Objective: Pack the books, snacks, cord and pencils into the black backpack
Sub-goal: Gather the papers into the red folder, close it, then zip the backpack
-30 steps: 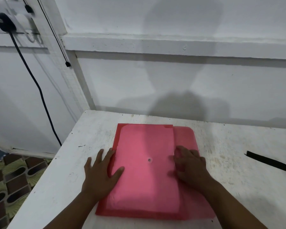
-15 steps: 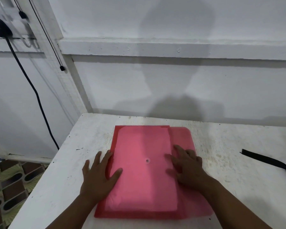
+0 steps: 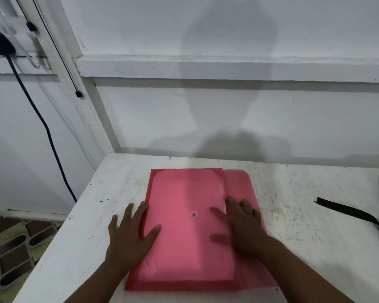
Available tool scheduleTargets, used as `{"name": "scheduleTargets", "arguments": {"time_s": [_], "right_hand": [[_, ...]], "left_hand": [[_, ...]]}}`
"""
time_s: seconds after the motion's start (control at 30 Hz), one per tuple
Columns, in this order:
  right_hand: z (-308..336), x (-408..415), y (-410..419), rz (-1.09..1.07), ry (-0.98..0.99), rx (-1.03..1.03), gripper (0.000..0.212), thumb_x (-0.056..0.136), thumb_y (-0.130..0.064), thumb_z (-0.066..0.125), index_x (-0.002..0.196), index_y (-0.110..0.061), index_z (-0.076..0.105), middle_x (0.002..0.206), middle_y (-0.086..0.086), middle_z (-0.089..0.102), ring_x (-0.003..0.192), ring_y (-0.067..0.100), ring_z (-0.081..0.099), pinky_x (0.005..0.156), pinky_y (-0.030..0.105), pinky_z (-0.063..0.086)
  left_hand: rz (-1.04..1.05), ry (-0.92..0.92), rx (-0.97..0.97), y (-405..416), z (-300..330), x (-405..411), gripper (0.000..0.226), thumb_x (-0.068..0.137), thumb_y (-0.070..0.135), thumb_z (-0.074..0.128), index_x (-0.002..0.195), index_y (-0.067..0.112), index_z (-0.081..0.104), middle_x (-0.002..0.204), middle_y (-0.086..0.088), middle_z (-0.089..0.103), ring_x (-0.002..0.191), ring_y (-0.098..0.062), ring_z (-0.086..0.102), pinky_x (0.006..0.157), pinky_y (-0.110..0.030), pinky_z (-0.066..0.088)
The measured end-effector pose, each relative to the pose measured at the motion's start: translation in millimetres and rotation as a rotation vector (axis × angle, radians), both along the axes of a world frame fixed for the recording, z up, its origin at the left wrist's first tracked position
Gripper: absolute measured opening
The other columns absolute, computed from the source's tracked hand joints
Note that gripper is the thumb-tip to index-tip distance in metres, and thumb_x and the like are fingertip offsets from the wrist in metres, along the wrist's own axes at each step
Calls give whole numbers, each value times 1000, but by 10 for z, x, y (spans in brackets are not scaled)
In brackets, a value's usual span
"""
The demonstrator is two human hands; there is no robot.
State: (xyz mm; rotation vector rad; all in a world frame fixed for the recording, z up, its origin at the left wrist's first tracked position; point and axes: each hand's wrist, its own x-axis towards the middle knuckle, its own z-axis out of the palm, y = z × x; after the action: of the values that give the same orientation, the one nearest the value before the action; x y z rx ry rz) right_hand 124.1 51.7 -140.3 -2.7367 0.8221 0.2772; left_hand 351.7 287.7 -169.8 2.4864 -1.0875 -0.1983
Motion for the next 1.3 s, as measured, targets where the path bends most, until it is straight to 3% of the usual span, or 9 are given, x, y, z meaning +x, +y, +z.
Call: {"name": "scheduleTargets", "arguments": {"time_s": [0.2, 0.37, 0.5, 0.67, 0.8, 0.97, 1.07, 1.17, 1.3], "right_hand": [[-41, -75, 48, -28, -70, -13, 100, 57, -97, 10, 149, -57, 11, 159, -11, 5, 141, 26, 8, 112, 43, 10], [-8, -157, 2, -51, -144, 98, 95, 73, -87, 42, 153, -42, 22, 164, -12, 10, 149, 23, 3, 119, 44, 6], [-16, -216, 41, -74, -242, 85, 91, 77, -76, 43, 153, -26, 34, 160, -8, 24, 147, 23, 15, 115, 28, 7], [-48, -223, 159, -216, -391, 170, 35, 95, -35, 60, 126, -23, 68, 152, 7, 43, 144, 29, 28, 116, 31, 12], [-162, -213, 179, -236, -351, 203, 58, 81, -56, 34, 99, -24, 79, 153, 9, 41, 145, 37, 26, 119, 44, 18], [70, -296, 166, -167, -302, 213, 39, 96, -28, 48, 132, -26, 63, 155, 7, 36, 148, 28, 21, 118, 29, 4], [88, -406, 130, -330, -349, 176, 41, 94, -32, 39, 123, -19, 66, 131, 10, 62, 132, 30, 49, 116, 30, 19], [239, -529, 136, -602, -482, 101, 52, 92, -36, 58, 138, -13, 52, 138, 2, 53, 132, 28, 46, 109, 39, 37], [356, -518, 216, -510, -474, 335, 34, 96, -34, 58, 124, -15, 64, 120, -12, 61, 116, 13, 58, 85, 17, 42]], "left_hand": [[-9, -3, -3, 8, -17, 12, 88, 81, 87, 21, 153, 36, 26, 161, 16, 28, 154, -6, 3, 124, -46, -6], [-15, -4, -11, 14, -32, 22, 86, 82, 84, 24, 153, 35, 28, 161, 16, 28, 154, -8, 4, 124, -47, -6], [-15, -13, -20, 10, -36, 18, 85, 81, 82, 28, 152, 35, 31, 160, 14, 31, 154, -11, 8, 124, -48, -3], [-10, -8, -26, 15, -39, 27, 84, 81, 82, 28, 151, 36, 31, 160, 14, 31, 154, -10, 8, 124, -48, -3], [-9, -15, -12, 15, -44, 26, 85, 81, 83, 26, 151, 36, 31, 161, 14, 30, 154, -10, 7, 124, -48, -4], [-13, -19, -12, 7, -24, 9, 87, 80, 83, 24, 151, 35, 33, 161, 14, 29, 154, -12, 9, 123, -50, -1], [-16, -18, -13, 16, -13, 19, 90, 78, 84, 26, 150, 32, 37, 163, 15, 24, 154, -10, 7, 123, -50, -1], [-22, -15, -17, 15, -19, 32, 93, 76, 86, 28, 149, 29, 40, 163, 16, 23, 154, -8, 5, 123, -49, -1], [-34, -7, -28, 24, -15, 38, 98, 74, 88, 27, 150, 26, 37, 161, 14, 28, 154, -10, 5, 123, -50, 0]]}}
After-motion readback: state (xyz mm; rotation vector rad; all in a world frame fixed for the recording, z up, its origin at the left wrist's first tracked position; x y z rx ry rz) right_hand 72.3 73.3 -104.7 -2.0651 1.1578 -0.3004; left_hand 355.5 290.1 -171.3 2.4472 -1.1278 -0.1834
